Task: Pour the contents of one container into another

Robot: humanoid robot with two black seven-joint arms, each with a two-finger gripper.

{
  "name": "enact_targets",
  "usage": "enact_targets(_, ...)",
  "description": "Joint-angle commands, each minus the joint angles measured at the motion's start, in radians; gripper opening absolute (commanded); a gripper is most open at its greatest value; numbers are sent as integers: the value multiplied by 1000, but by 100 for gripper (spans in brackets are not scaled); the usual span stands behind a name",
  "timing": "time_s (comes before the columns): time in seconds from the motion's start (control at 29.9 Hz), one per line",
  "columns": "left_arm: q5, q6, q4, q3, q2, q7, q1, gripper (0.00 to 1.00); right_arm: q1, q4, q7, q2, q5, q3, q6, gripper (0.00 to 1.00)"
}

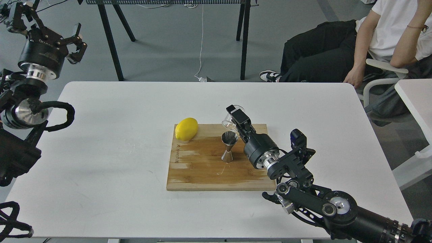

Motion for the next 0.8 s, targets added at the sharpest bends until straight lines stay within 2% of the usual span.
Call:
enact_targets(0.0,-1,0,0,0,0,0,0,100,6,1,0,-12,-3,0,0,24)
enact_targets(0.23,-1,0,0,0,0,0,0,100,17,-1,4,-24,-33,-38,0,24)
enact_targets(0.54,-1,0,0,-6,3,0,0,100,21,-3,45,-29,-52,-55,0,24)
enact_targets(0.67,-1,0,0,-6,3,0,0,100,21,4,34,-59,-20,-44,0,24)
enact_targets(0.77,-1,0,0,-6,3,0,0,100,21,46,28,-72,93,-25,0,25)
